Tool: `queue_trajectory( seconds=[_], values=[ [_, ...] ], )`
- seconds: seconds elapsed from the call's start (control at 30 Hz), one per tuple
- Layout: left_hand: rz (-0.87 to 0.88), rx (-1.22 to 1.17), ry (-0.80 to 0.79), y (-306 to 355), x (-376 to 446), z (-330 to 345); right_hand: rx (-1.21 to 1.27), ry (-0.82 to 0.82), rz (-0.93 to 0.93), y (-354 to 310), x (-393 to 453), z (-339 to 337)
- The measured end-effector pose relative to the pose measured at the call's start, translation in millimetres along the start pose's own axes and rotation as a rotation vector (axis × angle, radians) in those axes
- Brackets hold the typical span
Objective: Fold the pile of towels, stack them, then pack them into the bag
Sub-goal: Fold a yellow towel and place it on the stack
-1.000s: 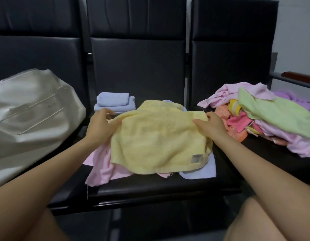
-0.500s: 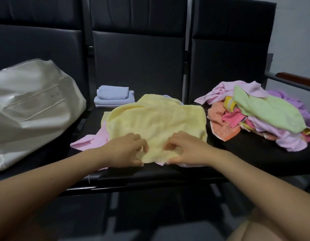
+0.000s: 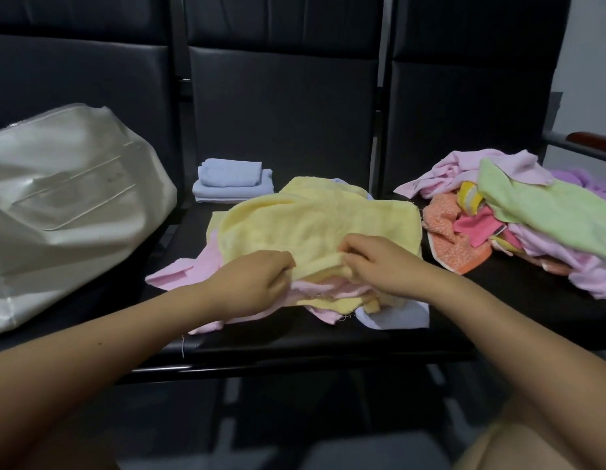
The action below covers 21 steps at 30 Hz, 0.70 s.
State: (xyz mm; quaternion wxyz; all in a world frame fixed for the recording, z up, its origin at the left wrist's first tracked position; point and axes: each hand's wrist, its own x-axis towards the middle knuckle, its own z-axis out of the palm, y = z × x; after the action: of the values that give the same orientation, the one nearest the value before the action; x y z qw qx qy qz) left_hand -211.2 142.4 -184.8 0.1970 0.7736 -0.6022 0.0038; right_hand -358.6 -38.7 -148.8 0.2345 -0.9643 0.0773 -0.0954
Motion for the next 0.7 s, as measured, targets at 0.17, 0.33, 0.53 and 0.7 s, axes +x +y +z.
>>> queue_trajectory(
  seconds=[0.17, 0.33, 0.53, 0.7],
  values=[
    [-0.016, -0.107, 0.153, 5.7, 22.6, -20.0, 0.132, 0.103, -0.061, -7.4, 13.3, -17.5],
    [-0.067, 0.046, 0.098, -8.3, 45.8, -41.4, 0.059, 0.044, -0.008, 11.0, 36.8, -31.8],
    [-0.326, -0.104, 0.129, -50.1, 67.1, -55.3, 0.049, 0.267, 0.203, 48.3, 58.1, -44.0],
    [-0.494, -0.175, 0.324, -84.8, 80.2, -64.9, 0.262, 0.469, 0.416, 66.4, 75.0, -50.0]
  ],
)
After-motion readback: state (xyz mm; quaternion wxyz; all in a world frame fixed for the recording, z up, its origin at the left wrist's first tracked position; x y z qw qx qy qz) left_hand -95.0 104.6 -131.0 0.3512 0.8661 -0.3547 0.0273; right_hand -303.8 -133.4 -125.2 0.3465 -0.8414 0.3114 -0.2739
